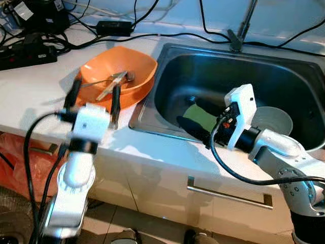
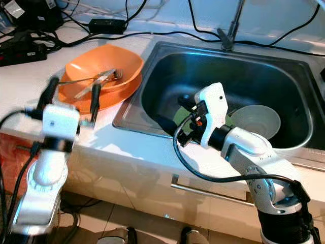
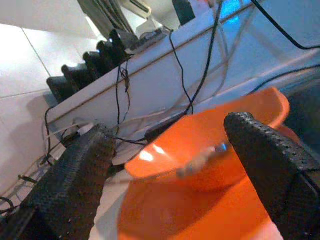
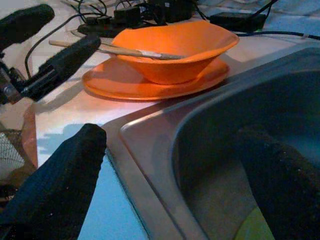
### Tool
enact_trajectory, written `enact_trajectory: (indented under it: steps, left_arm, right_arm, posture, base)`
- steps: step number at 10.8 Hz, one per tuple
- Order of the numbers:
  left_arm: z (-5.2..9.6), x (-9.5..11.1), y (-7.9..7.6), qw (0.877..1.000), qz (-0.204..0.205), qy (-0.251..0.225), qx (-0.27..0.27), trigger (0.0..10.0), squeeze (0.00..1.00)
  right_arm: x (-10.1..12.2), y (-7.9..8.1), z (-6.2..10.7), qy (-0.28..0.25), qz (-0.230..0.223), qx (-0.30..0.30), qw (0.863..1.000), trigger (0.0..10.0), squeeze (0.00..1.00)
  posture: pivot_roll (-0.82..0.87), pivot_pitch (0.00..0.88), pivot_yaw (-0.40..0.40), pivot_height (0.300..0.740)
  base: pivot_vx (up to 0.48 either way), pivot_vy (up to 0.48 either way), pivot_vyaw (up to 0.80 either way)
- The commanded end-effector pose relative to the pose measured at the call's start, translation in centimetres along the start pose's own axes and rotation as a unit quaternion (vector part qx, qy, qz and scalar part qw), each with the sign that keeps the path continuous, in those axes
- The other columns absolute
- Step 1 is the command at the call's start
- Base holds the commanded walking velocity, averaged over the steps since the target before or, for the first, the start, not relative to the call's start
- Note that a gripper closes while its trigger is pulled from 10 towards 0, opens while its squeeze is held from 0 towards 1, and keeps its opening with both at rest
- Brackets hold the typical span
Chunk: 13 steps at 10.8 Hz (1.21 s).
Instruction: Kitchen organization
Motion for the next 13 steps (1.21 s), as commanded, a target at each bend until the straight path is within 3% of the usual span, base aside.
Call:
enact_trajectory:
  steps: [1,5,6,7,13]
  left_arm:
    - [0.0,0.4,0.2,1.0,-0.007,-0.012,-0.002,10.0,0.0]
    - [0.8,-0.9,0.7,1.0,-0.013,0.015,0.009,10.0,0.0]
    - [0.8,-0.9,0.7,1.0,-0.01,0.015,0.013,2.5,0.0]
    - [0.8,-1.0,0.7,1.0,-0.007,0.016,0.013,0.0,0.0]
    - [-0.1,-1.1,0.5,1.0,-0.004,0.01,0.014,0.0,0.0]
  right_arm:
    - [0.0,0.2,-0.1,0.0,0.005,0.009,1.0,10.0,0.0]
    - [0.0,0.2,-0.1,0.002,0.006,0.01,1.0,10.0,0.0]
    - [0.0,0.1,-0.1,0.002,0.007,0.01,1.0,10.0,0.0]
    - [0.1,0.2,-0.2,0.002,0.007,0.01,1.0,10.0,0.0]
    - [0.0,0.1,-0.1,0.001,0.006,0.005,1.0,10.0,0.0]
  posture:
    - [0.02,0.116,0.004,0.74]
    - [0.02,0.118,-0.003,0.74]
    - [0.02,0.118,-0.003,0.74]
    - [0.02,0.118,-0.002,0.74]
    - [0.01,0.12,0.001,0.74]
  base:
    - [0.0,0.0,0.0]
    - [0.0,0.0,0.0]
    - [0.0,0.0,0.0]
    - [0.0,0.0,0.0]
    - [0.0,0.0,0.0]
Point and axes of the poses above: a point about 5 cm out from each wrist's last joint towards the gripper, its own z axis pointing back from the gripper into the wrist, its own x axis along the axis of the wrist's last joint, y = z × x, the point moved 1 cm from there along -z, pointing out of the wrist towards the gripper, and after that the axes turned 3 degrees about -z, right-handed, at the moved point
